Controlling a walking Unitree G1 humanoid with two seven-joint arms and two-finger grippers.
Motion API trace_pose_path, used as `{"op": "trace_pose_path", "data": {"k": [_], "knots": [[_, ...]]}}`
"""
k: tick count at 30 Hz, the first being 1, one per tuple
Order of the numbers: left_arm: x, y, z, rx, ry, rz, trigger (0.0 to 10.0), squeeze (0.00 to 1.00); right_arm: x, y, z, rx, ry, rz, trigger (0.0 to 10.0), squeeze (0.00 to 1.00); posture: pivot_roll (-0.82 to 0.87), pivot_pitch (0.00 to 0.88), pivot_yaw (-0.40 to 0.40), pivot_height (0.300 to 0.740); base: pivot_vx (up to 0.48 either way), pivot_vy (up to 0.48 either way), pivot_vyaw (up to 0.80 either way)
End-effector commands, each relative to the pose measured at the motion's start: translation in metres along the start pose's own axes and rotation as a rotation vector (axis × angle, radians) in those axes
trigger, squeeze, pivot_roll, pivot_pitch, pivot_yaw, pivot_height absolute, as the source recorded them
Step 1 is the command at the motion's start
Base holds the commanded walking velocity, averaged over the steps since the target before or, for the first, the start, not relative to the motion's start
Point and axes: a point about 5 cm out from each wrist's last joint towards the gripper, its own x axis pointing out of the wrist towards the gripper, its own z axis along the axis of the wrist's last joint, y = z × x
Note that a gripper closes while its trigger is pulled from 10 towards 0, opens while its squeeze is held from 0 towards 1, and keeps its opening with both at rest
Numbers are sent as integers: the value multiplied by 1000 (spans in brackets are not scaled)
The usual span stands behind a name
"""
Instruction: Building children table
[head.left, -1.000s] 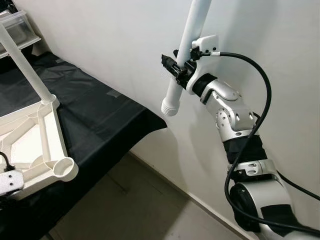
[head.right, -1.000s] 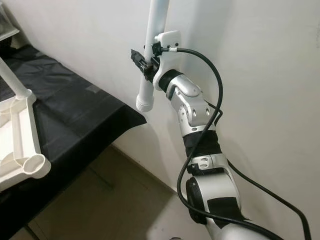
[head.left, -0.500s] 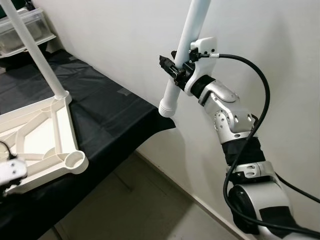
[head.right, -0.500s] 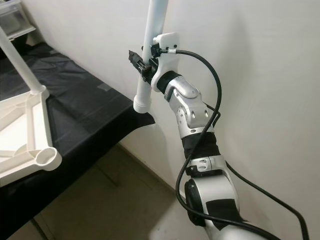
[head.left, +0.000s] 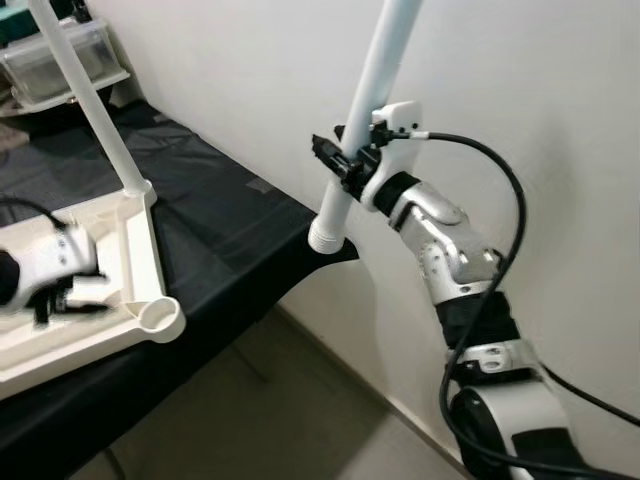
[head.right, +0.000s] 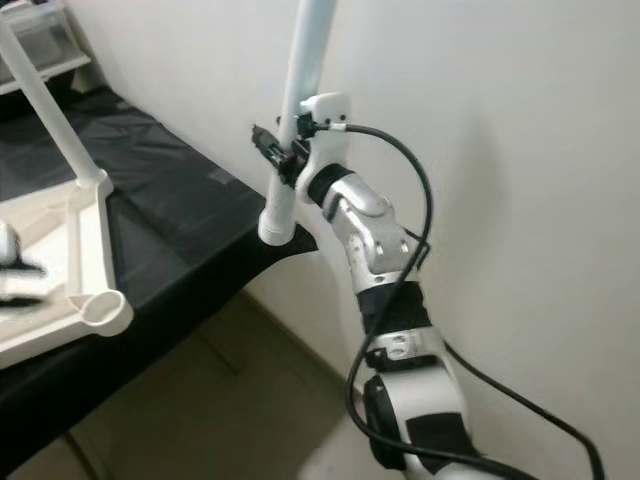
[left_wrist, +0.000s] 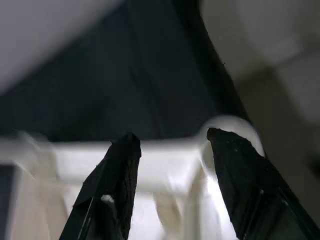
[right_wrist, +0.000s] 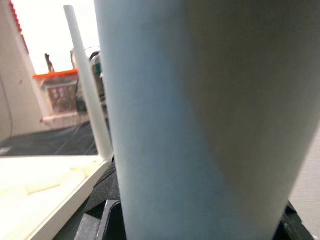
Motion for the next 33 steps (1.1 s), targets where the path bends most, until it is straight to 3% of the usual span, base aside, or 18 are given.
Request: {"op": "trace_pose_path", "data": {"k": [1,2,3,5,6,9,12,13,16,26,33], "knots": [[3,-1,7,-14,-85,130,10000,0,1,8,2,-23,-25,24,10000,0,-26,34,44,740,0,0,800],[6,-3,14,-11,-144,208,10000,0,1,9,1,-23,-26,26,10000,0,-26,34,44,740,0,0,800],[15,-10,26,-64,-247,338,10000,0,0,9,0,-19,-26,26,10000,0,-27,20,33,740,0,0,800],[22,-22,40,-183,-357,502,10000,0,-1,10,0,-16,-29,24,10000,0,-30,14,28,740,0,0,800],[22,-22,40,-183,-357,502,10000,0,-1,10,0,-16,-29,24,10000,0,-30,14,28,740,0,0,800],[35,-52,55,-357,-434,591,10000,0,-1,10,1,-19,-40,20,10000,0,-36,9,17,740,0,0,800],[39,-63,60,-414,-449,615,10000,0,-1,9,2,-17,-47,16,10000,0,-36,9,17,740,0,0,800],[44,-76,66,-460,-448,657,10000,0,-1,8,3,-20,-56,11,10000,0,-35,7,7,740,0,0,800],[50,-95,77,-490,-455,650,10000,0,-1,9,6,-25,-69,9,10000,0,-32,5,2,740,0,0,800],[46,-111,96,-576,-466,709,10000,0,2,12,18,-30,-106,30,10000,0,-25,0,-19,740,0,0,800],[44,-118,104,-626,-451,770,10000,0,0,17,11,-13,-97,32,10000,0,-23,0,-29,740,0,0,800]]}}
